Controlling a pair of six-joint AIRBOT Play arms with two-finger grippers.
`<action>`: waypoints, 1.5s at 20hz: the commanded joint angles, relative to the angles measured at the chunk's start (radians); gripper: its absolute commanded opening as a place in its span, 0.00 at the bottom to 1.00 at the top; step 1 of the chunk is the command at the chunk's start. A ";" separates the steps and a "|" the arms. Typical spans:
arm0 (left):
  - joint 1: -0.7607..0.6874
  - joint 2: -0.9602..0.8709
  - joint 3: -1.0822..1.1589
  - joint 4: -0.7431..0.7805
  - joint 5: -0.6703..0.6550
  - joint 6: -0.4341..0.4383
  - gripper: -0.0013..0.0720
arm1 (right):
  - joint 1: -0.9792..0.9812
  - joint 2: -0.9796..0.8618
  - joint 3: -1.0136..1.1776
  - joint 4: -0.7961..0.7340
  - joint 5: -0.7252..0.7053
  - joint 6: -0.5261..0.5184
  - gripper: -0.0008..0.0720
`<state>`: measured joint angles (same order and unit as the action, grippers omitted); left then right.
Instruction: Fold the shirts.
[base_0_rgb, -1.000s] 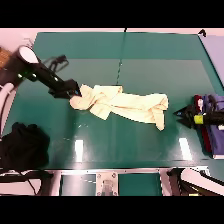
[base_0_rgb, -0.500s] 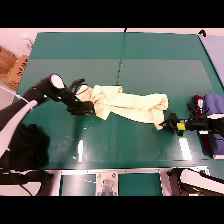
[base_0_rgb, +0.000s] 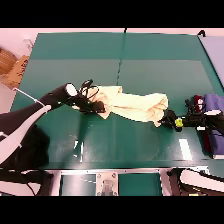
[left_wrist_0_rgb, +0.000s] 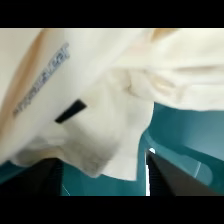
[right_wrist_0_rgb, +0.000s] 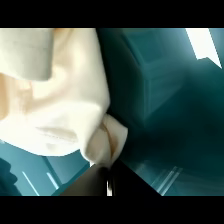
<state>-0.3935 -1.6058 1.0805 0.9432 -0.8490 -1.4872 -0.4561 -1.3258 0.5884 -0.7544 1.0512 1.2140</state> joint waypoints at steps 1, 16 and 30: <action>-0.006 -0.012 -0.002 -0.046 0.094 0.005 0.30 | 0.002 0.001 0.015 0.070 0.012 -0.022 0.03; -0.006 0.532 0.555 0.612 -0.120 0.029 0.05 | 0.000 0.438 0.520 0.385 0.185 0.002 0.03; -0.006 0.735 1.087 0.640 -0.110 0.301 0.05 | 0.000 0.633 1.159 0.292 -0.110 0.044 0.03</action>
<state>-0.3996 -0.9054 2.1521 1.5642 -0.9894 -1.2293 -0.4557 -0.6983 1.7020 -0.4187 0.9764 1.2545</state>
